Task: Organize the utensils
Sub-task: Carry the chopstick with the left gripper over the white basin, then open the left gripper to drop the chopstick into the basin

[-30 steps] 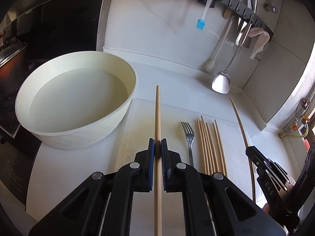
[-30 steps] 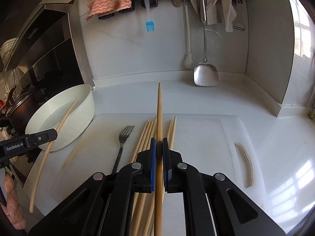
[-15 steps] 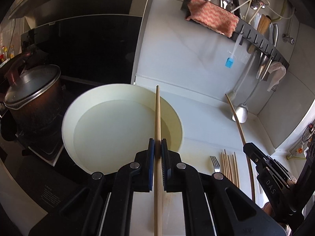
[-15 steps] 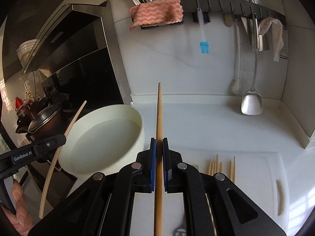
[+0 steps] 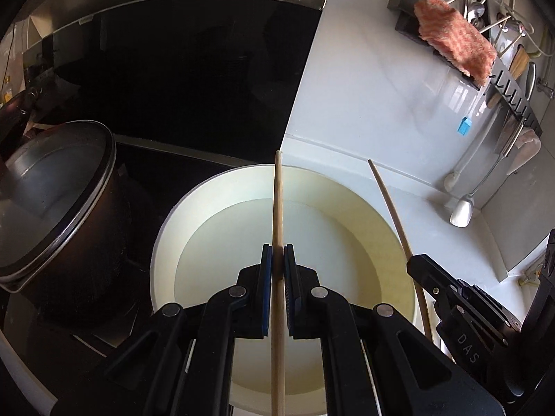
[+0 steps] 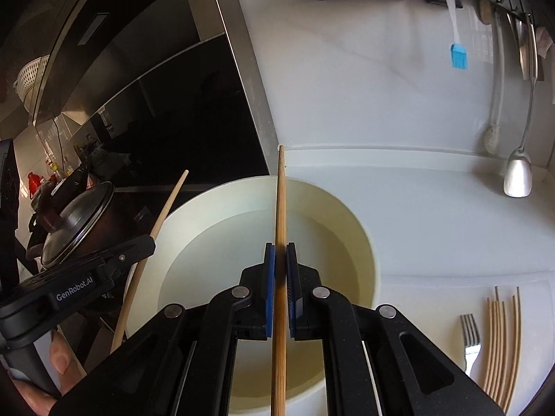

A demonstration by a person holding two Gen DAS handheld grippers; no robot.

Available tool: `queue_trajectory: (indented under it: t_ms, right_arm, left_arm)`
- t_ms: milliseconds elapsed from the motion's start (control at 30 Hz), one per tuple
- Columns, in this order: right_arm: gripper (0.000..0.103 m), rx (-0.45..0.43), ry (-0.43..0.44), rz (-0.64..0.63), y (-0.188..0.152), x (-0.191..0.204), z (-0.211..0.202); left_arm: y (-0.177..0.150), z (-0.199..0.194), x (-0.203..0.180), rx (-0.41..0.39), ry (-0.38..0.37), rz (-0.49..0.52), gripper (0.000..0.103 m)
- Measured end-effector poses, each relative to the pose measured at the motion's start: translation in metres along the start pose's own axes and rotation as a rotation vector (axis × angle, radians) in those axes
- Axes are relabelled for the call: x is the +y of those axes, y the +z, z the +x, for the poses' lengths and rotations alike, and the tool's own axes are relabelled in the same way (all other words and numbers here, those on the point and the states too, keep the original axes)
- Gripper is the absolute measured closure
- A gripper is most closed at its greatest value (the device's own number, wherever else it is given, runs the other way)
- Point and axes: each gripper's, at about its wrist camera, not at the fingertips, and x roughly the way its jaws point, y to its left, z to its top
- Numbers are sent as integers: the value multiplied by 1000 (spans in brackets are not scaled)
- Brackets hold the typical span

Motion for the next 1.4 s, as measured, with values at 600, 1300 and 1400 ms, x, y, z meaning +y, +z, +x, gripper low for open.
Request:
queue_trajectory:
  t_ms: [600,1300,1400]
  right_arm:
    - [97,251,-47,147,0,1,86]
    - [97,437,-82,164,-5,-8,123]
    - [96,442,-88,157,-4,-8,123]
  left_arm:
    - [14,74,21,162,0,15,96]
    - [7,113,33,342,53,50,91]
    - [7,114,37,352,59,40,79]
